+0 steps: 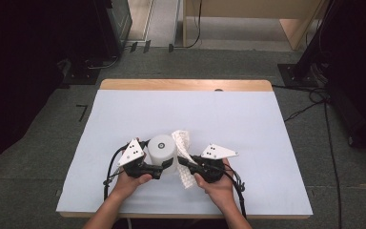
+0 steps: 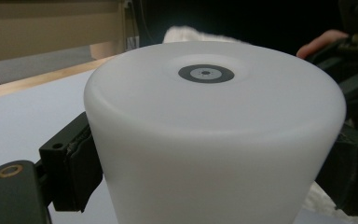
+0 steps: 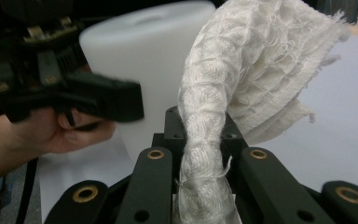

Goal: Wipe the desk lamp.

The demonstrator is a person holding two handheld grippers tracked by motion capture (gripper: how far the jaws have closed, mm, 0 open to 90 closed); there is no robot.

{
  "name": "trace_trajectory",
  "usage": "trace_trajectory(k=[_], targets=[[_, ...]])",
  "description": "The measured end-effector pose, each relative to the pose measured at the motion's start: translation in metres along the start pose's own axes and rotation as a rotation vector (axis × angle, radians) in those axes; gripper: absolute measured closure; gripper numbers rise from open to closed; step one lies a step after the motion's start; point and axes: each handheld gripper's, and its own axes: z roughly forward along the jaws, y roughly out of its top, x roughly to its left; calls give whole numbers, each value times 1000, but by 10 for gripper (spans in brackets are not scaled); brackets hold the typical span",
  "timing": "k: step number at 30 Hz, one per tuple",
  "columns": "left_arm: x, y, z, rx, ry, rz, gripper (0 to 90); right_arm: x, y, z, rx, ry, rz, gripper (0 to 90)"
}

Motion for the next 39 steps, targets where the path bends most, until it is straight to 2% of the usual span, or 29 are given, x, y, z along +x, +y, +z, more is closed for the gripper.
trace_trajectory(k=[2,5,8,10,12,13,16,21,25,30,31,33,35,37,38,39], targets=[[-2,-1,2,12,7,20,89,2,4,-4,-16,-8,-8,797],[-3,-2,4,20,10,19,89,2,7,-8,-31,-4,-13,797],[-2,0,3,6,19,3,89,1,5,-6,-25,5,-8,797],[1,0,1,-5,27,-17,89,-1,0,-1,6,11,-1,796],[4,-1,2,-18,32,-43,89,-4,-7,5,54,-3,10,796],[4,-1,3,-17,47,-38,89,-6,-8,6,57,-1,15,796],[1,-6,8,8,126,32,89,-10,-7,2,45,-21,32,796],[6,-12,12,41,193,44,88,-16,-4,-7,14,-47,50,796],[7,-15,13,55,196,54,88,-20,-7,-6,17,-52,61,797],[7,-16,9,48,196,20,80,-19,-9,-4,30,-46,58,796],[6,-15,8,39,217,11,74,-19,-9,-4,30,-46,60,796],[4,-13,6,33,233,-26,43,-22,-9,-5,29,-51,62,796],[-1,-14,5,20,256,-43,26,-24,-9,-6,25,-54,64,796],[-10,-14,10,44,326,-26,20,-25,-10,-6,27,-57,69,796],[-15,-14,14,60,374,-16,19,-25,-10,-6,28,-58,72,796],[-17,-13,16,76,400,-7,20,-24,-11,-5,32,-56,68,795]])
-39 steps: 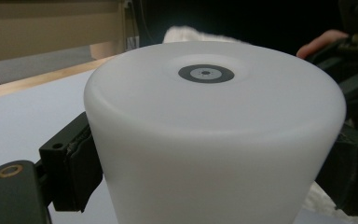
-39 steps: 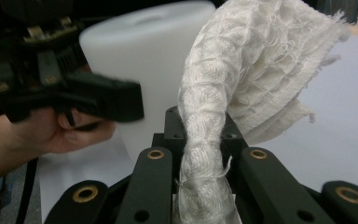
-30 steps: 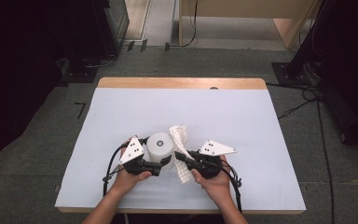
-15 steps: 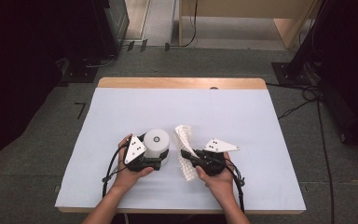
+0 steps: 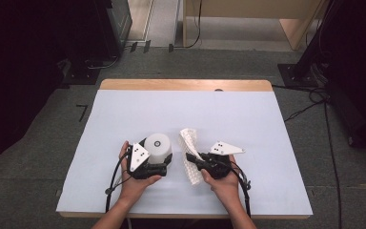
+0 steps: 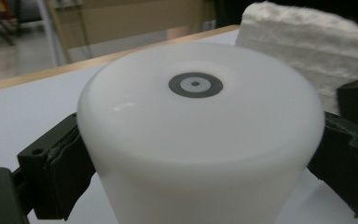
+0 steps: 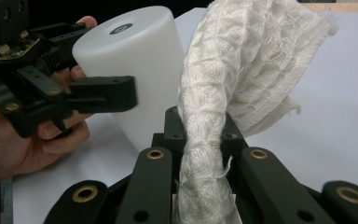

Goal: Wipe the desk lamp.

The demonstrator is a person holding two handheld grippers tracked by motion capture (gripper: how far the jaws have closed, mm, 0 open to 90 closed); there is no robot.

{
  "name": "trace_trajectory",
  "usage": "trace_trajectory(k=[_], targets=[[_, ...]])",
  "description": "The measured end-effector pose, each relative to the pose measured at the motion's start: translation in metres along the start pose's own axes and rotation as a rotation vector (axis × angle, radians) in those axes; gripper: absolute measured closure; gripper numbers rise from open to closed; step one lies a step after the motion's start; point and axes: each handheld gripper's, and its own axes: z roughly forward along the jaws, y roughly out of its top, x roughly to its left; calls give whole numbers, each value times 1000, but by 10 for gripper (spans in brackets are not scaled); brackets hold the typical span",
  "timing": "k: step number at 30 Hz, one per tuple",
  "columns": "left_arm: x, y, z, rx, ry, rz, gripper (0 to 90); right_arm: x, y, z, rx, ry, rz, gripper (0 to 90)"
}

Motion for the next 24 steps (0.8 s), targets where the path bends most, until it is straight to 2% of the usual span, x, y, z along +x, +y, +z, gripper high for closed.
trace_trajectory(k=[2,3,10,13,15,17,20,24], targets=[[-2,1,1,12,31,6,24,2,-1,2,7,6,-4,795],[-1,1,1,7,32,3,73,3,-2,3,11,7,-6,795],[16,3,-1,5,-79,-42,89,6,-6,11,38,18,-10,794],[26,3,-3,-21,-149,-91,90,8,-6,11,34,21,-15,794],[28,6,-6,-45,-182,-89,90,10,-4,10,22,24,-16,795],[28,9,-10,-73,-235,-74,90,11,-4,10,17,23,-20,795],[26,13,-13,-93,-303,-76,90,14,-4,12,21,31,-22,795],[21,14,-13,-91,-335,-47,90,20,-1,12,13,40,-40,796]])
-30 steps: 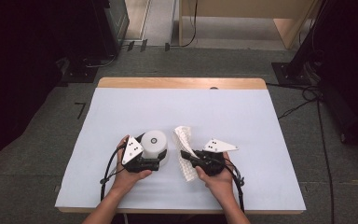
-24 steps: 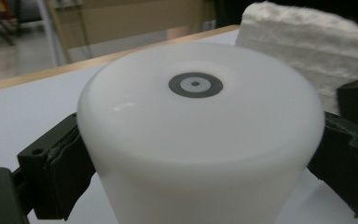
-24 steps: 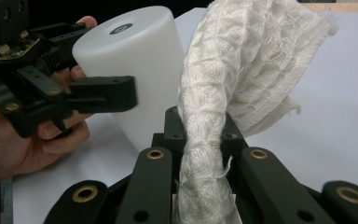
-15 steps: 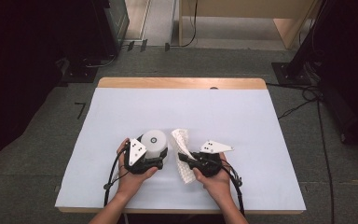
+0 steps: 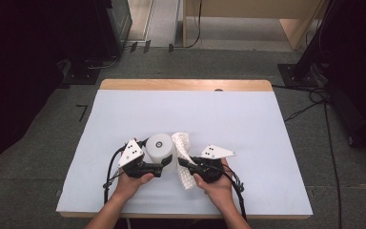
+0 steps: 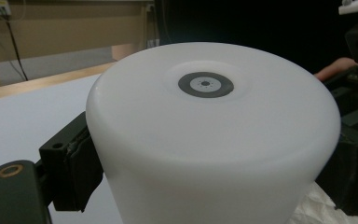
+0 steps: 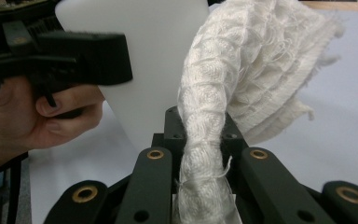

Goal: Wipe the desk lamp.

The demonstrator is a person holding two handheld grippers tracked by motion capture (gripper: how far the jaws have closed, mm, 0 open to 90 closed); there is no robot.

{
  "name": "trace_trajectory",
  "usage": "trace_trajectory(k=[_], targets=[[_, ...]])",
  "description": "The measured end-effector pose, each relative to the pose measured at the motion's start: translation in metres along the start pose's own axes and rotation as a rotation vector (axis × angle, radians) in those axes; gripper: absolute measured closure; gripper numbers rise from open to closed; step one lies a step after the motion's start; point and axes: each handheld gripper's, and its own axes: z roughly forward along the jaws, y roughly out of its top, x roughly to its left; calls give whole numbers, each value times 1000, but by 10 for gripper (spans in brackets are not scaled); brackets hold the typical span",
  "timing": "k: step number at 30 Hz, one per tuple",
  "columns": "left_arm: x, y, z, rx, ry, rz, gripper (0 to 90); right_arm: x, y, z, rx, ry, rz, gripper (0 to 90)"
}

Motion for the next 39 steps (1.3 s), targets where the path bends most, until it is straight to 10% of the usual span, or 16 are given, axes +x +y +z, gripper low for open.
trace_trajectory(k=[17,28,39], targets=[[15,5,-9,-29,10,-31,90,-8,15,-25,-87,-34,4,796],[3,4,-2,-9,-43,-2,91,3,8,-6,-34,17,-30,796],[-5,0,5,20,-67,31,91,3,17,-21,-95,10,-36,796]])
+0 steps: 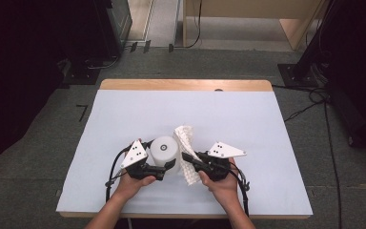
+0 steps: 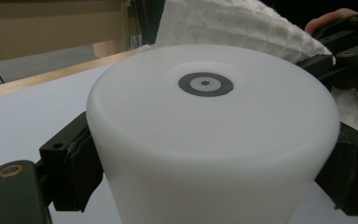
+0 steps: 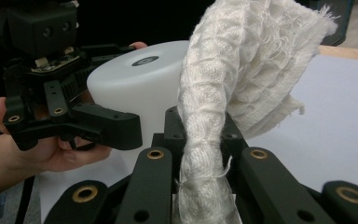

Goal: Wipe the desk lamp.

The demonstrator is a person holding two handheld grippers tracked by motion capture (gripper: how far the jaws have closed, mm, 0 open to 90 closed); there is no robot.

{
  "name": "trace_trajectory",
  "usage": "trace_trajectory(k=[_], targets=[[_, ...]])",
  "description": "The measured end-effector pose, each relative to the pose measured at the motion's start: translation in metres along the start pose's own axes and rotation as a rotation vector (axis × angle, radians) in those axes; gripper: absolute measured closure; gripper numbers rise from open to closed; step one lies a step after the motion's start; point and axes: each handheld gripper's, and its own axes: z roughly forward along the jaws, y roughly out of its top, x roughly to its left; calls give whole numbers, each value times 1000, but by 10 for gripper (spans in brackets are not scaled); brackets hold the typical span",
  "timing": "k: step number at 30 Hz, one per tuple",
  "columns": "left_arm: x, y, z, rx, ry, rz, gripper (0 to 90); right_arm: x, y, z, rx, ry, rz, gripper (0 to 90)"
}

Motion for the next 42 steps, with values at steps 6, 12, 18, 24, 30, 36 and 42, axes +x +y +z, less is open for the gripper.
trace_trajectory(k=[6,12,18,24,30,36,42], targets=[[5,1,-4,-19,10,-13,91,-4,-11,11,74,14,18,795],[7,-2,-2,-2,10,-11,91,-2,-11,13,78,8,8,796],[2,-9,9,65,80,43,90,-3,-2,1,20,-3,-2,795],[5,-13,10,81,106,62,89,-13,-4,-5,11,-38,31,796],[1,-13,8,66,178,38,31,-17,-8,-3,30,-47,40,796],[-15,-16,14,89,288,14,10,-21,-13,0,41,-53,55,795],[-14,-15,17,115,289,4,85,-21,-18,5,70,-48,60,794]])
